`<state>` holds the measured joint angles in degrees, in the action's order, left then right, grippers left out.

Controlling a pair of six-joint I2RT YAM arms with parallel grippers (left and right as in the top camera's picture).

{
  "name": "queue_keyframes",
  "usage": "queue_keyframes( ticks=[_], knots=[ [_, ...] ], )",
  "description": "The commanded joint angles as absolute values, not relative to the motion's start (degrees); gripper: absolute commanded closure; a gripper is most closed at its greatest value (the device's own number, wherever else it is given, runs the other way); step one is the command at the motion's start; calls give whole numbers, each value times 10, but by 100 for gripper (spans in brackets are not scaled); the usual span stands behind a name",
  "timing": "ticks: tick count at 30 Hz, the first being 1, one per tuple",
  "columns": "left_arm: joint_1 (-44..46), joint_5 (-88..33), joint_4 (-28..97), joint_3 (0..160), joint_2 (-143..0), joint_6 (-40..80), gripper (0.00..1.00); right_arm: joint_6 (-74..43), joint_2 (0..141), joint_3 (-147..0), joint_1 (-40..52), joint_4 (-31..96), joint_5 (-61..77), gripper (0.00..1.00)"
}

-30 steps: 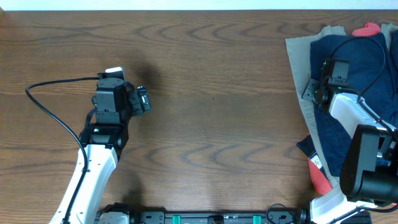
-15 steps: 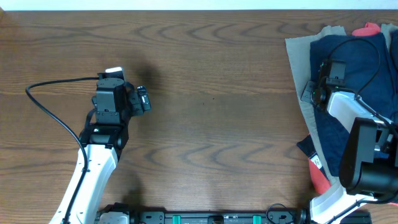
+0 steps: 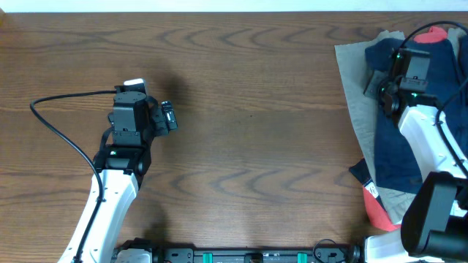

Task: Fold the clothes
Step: 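Pull the dark blue shorts left onto the open table with the right gripper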

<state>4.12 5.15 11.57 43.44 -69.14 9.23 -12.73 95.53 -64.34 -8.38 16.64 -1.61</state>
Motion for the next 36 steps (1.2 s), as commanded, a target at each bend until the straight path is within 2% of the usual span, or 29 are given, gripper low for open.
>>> queue_keyframes(
  ticks=[1, 4, 10, 21, 26, 27, 28, 31, 32, 36],
  knots=[
    [38, 61, 114, 447, -693, 100, 2, -117, 947, -657, -55, 166, 133, 99],
    [38, 61, 112, 447, -693, 100, 2, -117, 947, -657, -21, 165, 183, 99],
    [38, 61, 112, 447, -693, 100, 2, -117, 947, -658, 85, 165, 189, 99],
    [38, 58, 113, 447, -692, 102, 2, -117, 948, -657, 275, 165, 143, 98],
    [38, -11, 113, 447, -692, 102, 2, -117, 948, -657, 327, 166, 83, 98],
    [38, -35, 113, 447, -692, 102, 2, -117, 948, -657, 331, 167, 66, 94],
    [38, -58, 113, 447, -692, 102, 2, -117, 948, -657, 331, 168, 54, 82],
    [38, -130, 113, 447, -692, 104, 2, -117, 948, -657, 322, 170, 56, 14],
    [38, -151, 113, 447, -693, 109, 2, -117, 948, -657, 318, 175, 58, 1],
    [43, -212, 113, 446, -693, 161, 2, -115, 945, -657, 298, 212, 58, 1]
  ],
)
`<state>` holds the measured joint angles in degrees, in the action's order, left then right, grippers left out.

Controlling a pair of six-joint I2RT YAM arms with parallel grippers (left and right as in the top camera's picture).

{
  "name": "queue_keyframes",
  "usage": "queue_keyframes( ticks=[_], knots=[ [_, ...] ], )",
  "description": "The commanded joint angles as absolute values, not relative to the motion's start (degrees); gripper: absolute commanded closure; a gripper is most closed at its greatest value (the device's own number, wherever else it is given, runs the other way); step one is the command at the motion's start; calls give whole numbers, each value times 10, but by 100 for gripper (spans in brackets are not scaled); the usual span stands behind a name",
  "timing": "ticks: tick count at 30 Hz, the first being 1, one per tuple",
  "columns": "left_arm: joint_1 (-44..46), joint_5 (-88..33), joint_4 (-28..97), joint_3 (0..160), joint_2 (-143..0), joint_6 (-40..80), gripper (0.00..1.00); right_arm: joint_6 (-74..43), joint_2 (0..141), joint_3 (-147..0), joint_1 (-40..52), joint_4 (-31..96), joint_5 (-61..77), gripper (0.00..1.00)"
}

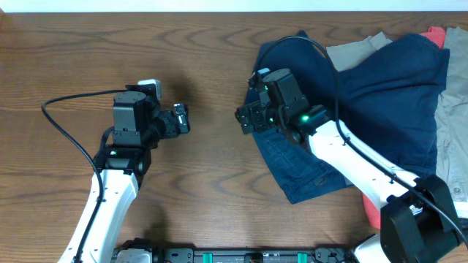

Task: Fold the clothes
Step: 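Pull the dark blue shorts left onto the open table with the right gripper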

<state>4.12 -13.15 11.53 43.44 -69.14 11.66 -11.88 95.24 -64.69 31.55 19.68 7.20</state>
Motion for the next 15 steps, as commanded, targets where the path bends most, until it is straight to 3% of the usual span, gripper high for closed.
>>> queue_keyframes(
  ticks=[1, 15],
  knots=[
    [47, -222, 113, 444, -694, 175, 2, -115, 945, -657, 288, 223, 55, 1],
    [239, -249, 58, 441, -841, 329, 2, -128, 944, -657, 73, 344, -3, 1]
  ],
)
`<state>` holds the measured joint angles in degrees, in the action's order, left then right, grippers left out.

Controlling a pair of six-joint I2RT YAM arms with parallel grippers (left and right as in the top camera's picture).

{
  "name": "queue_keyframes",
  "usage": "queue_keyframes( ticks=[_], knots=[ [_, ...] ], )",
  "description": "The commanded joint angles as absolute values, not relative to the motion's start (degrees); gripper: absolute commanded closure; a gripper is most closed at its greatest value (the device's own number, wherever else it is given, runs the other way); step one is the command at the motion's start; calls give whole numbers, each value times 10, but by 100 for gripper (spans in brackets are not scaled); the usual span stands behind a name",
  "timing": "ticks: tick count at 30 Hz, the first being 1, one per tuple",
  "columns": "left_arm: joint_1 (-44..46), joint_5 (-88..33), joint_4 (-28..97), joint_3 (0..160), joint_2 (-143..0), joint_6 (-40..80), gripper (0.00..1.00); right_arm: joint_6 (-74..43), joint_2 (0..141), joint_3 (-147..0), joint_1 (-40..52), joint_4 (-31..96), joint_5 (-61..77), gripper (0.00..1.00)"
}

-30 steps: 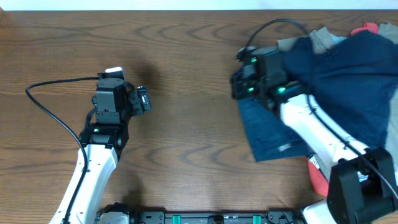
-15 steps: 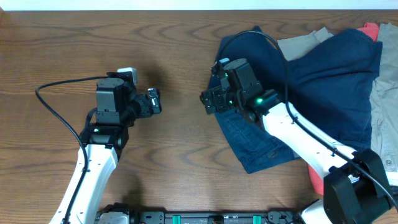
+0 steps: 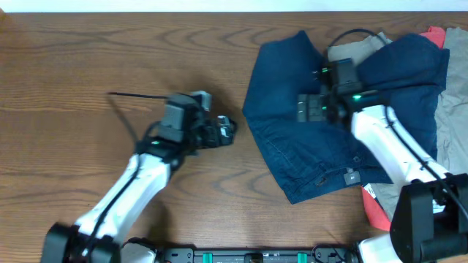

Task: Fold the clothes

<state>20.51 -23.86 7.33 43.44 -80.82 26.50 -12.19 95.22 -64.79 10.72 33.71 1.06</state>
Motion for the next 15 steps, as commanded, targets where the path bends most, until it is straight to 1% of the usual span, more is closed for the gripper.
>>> queue_keyframes(
  ticks=[1, 7, 12, 14, 15],
  knots=[
    [253, -249, 44, 441, -856, 347, 2, -128, 944, -657, 60, 345, -3, 1],
    [336, -249, -44, 441, -941, 466, 2, -129, 944, -657, -19, 360, -2, 1],
    [394, -250, -80, 441, -990, 558, 1, -128, 944, -657, -54, 381, -3, 1],
    [416, -251, -96, 441, -1000, 578, 5, -128, 944, -657, -61, 383, -3, 1],
    [427, -251, -104, 441, -1002, 582, 9, -128, 944, -657, -63, 385, -3, 1]
  ],
)
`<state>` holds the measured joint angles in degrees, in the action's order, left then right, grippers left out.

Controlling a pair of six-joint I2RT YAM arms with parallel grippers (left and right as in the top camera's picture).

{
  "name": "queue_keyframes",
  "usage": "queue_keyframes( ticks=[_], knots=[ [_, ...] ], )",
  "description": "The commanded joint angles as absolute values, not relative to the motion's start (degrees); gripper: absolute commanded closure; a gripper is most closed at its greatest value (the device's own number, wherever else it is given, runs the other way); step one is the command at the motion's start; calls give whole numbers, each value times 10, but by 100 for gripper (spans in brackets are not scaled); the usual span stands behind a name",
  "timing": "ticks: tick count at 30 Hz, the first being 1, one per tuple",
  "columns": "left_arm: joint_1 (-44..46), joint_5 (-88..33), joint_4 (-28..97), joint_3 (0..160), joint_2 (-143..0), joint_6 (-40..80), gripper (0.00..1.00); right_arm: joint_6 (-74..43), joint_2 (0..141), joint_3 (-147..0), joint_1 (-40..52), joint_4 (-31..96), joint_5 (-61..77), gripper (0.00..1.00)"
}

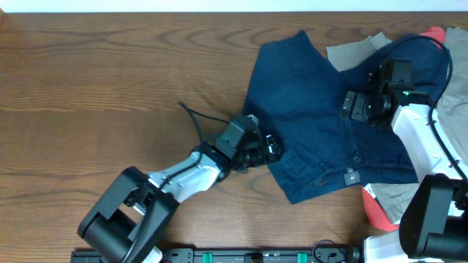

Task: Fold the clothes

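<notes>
A dark blue denim garment (307, 109) lies spread flat at the table's middle right, its lower hem towards the front. My left gripper (273, 148) reaches in from the left and sits at the denim's lower left edge, its fingers apart. Over the garment's right part my right gripper (349, 107) points left, open, with no cloth raised in it.
A beige garment (357, 50) pokes out from under the denim at the back. A red cloth shows at the back right (436, 32) and the front right (379, 213). A grey-beige cloth (453, 109) lies along the right edge. Bare wooden table (110, 88) fills the left half.
My left gripper has moved right and forward, from bare wood to the denim's lower left edge. My right gripper has drawn back to the right over the garment, which has stayed in place.
At first the denim lay bunched on the pile at the far right under my right gripper, the left arm idle at the left. Then the right gripper was mid-table with the denim pulled out. Then the garment lay flat, and both grippers have since shifted right.
</notes>
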<state>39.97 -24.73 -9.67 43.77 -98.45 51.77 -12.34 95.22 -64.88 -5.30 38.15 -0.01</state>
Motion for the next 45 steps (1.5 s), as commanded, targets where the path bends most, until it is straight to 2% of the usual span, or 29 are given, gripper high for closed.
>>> queue_keyframes(
  ticks=[1, 5, 8, 12, 16, 22, 26, 29, 32, 37, 39, 41, 42, 45],
  knots=[
    [438, -251, -114, 441, -1003, 582, 16, -128, 944, -657, -64, 386, -3, 1],
    [472, -244, -140, 441, -1004, 582, 52, -128, 944, -657, -65, 387, -2, 1],
    [475, -233, -138, 441, -1004, 549, 94, -128, 944, -657, -65, 393, -2, 1],
    [445, -234, -108, 441, -1002, 496, 94, -128, 944, -657, -65, 412, -2, 2],
    [369, -234, -15, 442, -982, 408, 94, -128, 944, -657, -65, 425, -2, 1],
    [157, -233, 100, 477, -908, 209, 94, -105, 943, -657, -65, 432, 35, 1],
    [7, -238, 102, 540, -884, 217, 94, -89, 941, -657, -63, 433, 66, 1],
    [-51, -321, 102, 581, -884, 248, 94, -89, 940, -657, -64, 431, 53, 1],
    [-53, -379, 114, 584, -884, 264, 94, -90, 940, -657, -64, 431, 33, 1],
    [15, -380, 200, 583, -892, 273, 91, -90, 940, -657, -65, 431, 30, 1],
    [49, -379, 215, 582, -900, 273, 75, -90, 940, -657, -65, 431, 30, 1],
    [90, -378, 216, 578, -909, 273, 64, -90, 940, -657, -65, 431, 30, 1],
    [109, -371, 216, 576, -914, 274, 52, -90, 940, -657, -65, 431, 30, 1],
    [172, -335, 216, 574, -936, 290, 43, -90, 940, -657, -65, 432, 30, 1]
  ],
)
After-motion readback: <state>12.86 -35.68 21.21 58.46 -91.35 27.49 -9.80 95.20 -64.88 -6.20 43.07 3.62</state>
